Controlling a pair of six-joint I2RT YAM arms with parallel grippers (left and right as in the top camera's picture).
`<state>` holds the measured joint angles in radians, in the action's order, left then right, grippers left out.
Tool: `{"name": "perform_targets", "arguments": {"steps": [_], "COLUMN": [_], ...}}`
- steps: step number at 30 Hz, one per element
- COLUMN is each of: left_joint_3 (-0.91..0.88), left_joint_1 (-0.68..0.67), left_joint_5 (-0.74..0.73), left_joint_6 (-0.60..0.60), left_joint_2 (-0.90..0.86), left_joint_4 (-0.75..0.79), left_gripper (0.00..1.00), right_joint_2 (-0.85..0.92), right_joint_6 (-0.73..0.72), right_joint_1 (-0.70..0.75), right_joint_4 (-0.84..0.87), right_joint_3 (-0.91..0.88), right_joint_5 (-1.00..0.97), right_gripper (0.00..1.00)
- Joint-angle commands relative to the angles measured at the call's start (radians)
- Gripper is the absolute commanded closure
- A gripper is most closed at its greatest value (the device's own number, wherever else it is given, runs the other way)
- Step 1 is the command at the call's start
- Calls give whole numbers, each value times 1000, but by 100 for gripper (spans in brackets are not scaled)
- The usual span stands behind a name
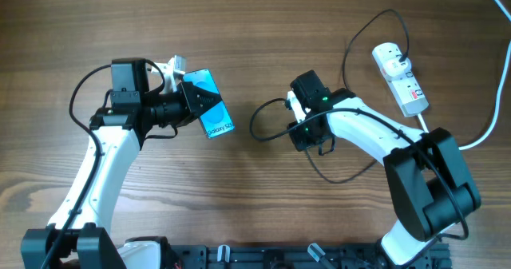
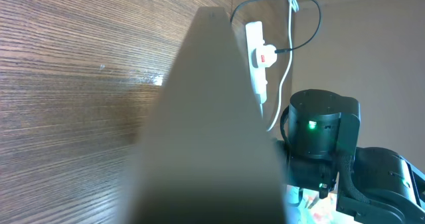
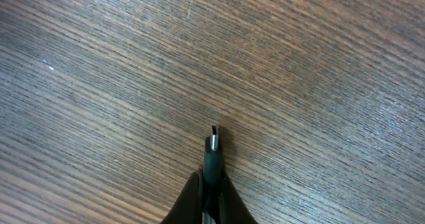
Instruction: Plug charger to phone and switch on socket
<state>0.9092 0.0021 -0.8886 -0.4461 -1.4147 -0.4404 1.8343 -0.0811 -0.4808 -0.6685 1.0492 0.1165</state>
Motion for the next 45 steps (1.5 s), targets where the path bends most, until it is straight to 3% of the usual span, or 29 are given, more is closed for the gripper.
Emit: {"name": "perform_targets", "arguments": {"steps": [1, 14, 17, 25, 27, 33, 39, 45], "left_joint_3": [4, 4, 4, 4, 4, 4, 4, 4], "left_joint_1": [3, 3, 11, 108, 108, 107, 101, 23], "left_joint_5": [-31, -31, -60, -444, -437, -363, -363, -362], "left_joint_6": [13, 13, 14, 12, -2, -217, -244, -246], "left_joint_2": [1, 1, 1, 2, 7, 80, 166, 165], "left_joint_4": [7, 14, 24, 206, 214, 349, 378, 377], "left_gripper": [96, 96, 96, 96, 96, 96, 96, 96], "right_joint_2": [32, 26, -36, -318, -335, -335, -335, -335], "right_joint_6": [2, 17, 91, 182, 195, 239, 234, 147], "right_joint_1": [-2, -2, -2, 27, 27, 27, 26, -5], "right_joint_4": [6, 5, 5, -6, -5, 7, 95, 151], "right_joint_3": [-29, -27, -26, -26, -27, -27, -27, -27], "right_joint_5": [-3, 21, 137, 576, 723, 1040, 1275, 1300], "right_gripper": [96, 96, 96, 96, 96, 96, 96, 96]}}
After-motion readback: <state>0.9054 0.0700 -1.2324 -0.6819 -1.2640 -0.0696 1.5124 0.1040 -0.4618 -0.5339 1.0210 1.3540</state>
